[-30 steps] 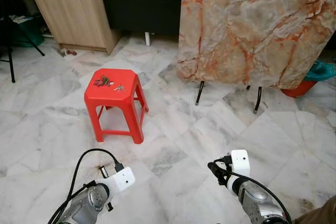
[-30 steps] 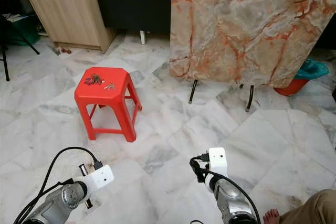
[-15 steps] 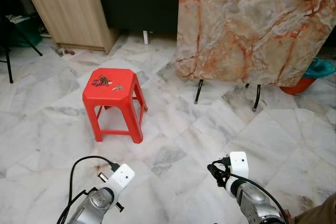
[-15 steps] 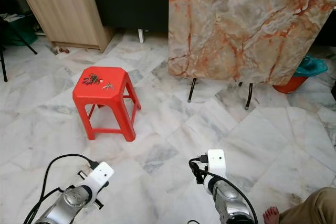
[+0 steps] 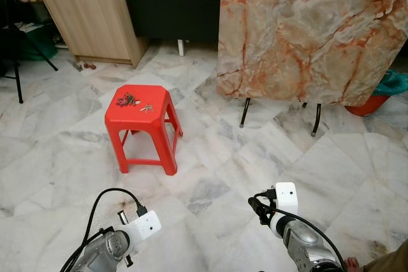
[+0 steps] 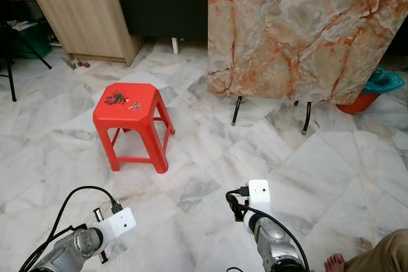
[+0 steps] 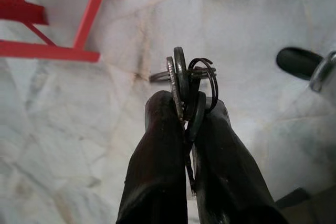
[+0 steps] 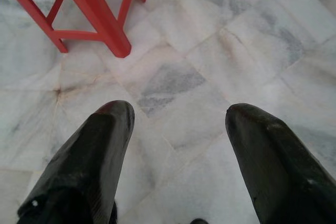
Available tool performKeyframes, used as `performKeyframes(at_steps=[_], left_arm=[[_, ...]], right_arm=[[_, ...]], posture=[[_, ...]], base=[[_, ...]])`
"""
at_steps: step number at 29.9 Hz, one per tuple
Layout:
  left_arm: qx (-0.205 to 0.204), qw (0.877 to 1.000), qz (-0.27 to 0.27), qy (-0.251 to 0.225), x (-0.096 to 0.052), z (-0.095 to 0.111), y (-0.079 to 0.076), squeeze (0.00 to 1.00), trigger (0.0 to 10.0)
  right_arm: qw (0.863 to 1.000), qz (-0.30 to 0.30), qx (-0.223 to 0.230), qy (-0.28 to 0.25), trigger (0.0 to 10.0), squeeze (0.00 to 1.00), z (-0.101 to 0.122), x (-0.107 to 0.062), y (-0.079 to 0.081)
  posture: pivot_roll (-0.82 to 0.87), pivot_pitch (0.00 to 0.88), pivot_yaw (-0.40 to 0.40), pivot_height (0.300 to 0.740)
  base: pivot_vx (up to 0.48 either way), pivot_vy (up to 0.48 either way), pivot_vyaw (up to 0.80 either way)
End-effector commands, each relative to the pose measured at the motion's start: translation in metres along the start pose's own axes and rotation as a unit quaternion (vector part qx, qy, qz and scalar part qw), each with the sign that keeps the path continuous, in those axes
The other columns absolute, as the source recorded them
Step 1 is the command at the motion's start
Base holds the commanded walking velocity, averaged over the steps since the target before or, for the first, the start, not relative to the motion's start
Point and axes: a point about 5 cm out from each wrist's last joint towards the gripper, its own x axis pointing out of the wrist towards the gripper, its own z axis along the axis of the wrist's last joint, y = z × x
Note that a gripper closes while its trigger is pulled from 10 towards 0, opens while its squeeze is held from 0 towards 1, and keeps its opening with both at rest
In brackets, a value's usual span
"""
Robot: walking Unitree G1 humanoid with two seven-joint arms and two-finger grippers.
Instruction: Hang keys on a hook
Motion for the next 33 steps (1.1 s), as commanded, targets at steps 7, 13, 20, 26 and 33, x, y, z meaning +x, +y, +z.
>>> performKeyframes(at_steps=[7,13,20,26,33], left_arm=[[0.116,0.993,0.031,0.014,-0.006,0.006,0.019,0.00,10.0],[0.156,0.988,0.008,0.019,-0.009,0.005,0.017,0.00,10.0],[0.193,0.980,0.028,0.027,-0.011,0.004,0.023,0.00,10.0],[0.173,0.982,0.069,-0.006,-0.015,0.022,0.036,0.00,10.0],[0.111,0.983,0.118,-0.090,-0.026,0.056,0.055,0.00,10.0]], right_arm=[[1.000,0.007,-0.004,-0.004,10.0,0.00,0.001,0.001,0.005],[1.000,0.007,-0.015,-0.002,10.0,0.00,0.001,0.001,0.005],[0.999,0.010,-0.028,-0.018,10.0,0.00,0.008,0.001,0.005],[0.998,0.013,-0.030,-0.054,10.0,0.00,0.025,0.003,0.007],[0.991,0.041,-0.017,-0.128,10.0,0.00,0.068,0.001,0.013]], posture=[[0.10,0.100,0.014,0.740],[0.11,0.106,0.014,0.740],[0.11,0.115,0.010,0.740],[0.11,0.116,0.009,0.740],[0.10,0.116,0.007,0.740]], base=[[0.000,0.000,0.00],[0.000,0.000,0.00],[0.000,0.000,0.00],[0.000,0.000,0.00],[0.000,0.000,0.00]])
